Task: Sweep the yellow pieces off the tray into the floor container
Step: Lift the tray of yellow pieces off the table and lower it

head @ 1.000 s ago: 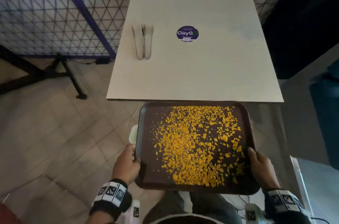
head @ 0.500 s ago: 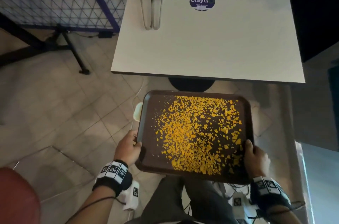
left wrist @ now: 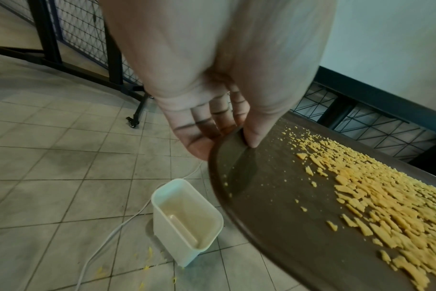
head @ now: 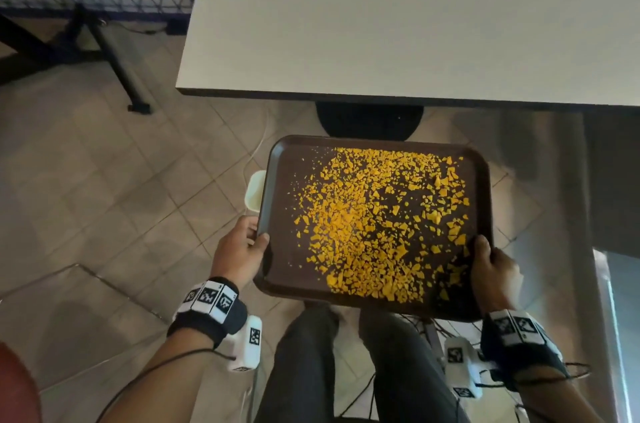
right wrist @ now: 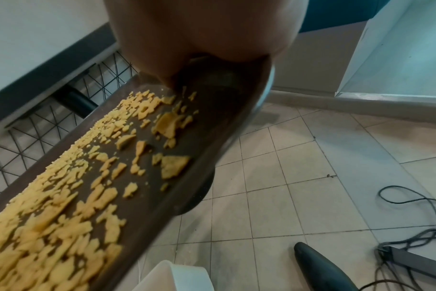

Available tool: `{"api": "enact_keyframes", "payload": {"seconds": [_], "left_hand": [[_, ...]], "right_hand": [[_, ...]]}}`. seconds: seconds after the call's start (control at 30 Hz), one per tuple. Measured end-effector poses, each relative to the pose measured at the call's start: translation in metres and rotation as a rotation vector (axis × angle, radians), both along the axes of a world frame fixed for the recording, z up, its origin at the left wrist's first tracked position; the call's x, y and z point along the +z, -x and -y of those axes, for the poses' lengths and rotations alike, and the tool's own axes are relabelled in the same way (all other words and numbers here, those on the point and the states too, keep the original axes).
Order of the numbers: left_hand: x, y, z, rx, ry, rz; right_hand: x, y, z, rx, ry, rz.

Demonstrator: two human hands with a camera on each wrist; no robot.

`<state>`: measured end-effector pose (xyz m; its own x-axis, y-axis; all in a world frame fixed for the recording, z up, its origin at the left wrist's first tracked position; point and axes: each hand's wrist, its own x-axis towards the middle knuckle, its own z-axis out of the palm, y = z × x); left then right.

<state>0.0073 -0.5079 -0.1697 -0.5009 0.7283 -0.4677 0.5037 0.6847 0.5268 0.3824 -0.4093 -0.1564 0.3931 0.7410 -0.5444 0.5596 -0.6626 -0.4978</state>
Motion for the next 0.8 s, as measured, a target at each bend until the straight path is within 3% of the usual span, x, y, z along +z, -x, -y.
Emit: {"api": "enact_keyframes", "payload": {"seconds": [0.23, 0.4, 0.6, 0.8], "left_hand": [[-0.08, 0.026, -0.016, 0.003, -0.098, -0.048], [-0.117, 0.035, -0.019, 0.006, -0.169, -0.037], [-0.122, 0.036, -0.019, -0.029, -0.261, -0.055], [-0.097, 0.022, 0.018, -0.035, -0.372, -0.08]], "right_hand": [[-0.08, 0.023, -0.013, -0.026, -0.059, -0.042], [-0.133, 0.02, -0.02, -0.002, -0.15, -0.055], [-0.143, 0.016, -0.026, -0.042, -0.175, -0.206], [-0.123, 0.003, 0.015, -0.066, -0.246, -0.222]]}}
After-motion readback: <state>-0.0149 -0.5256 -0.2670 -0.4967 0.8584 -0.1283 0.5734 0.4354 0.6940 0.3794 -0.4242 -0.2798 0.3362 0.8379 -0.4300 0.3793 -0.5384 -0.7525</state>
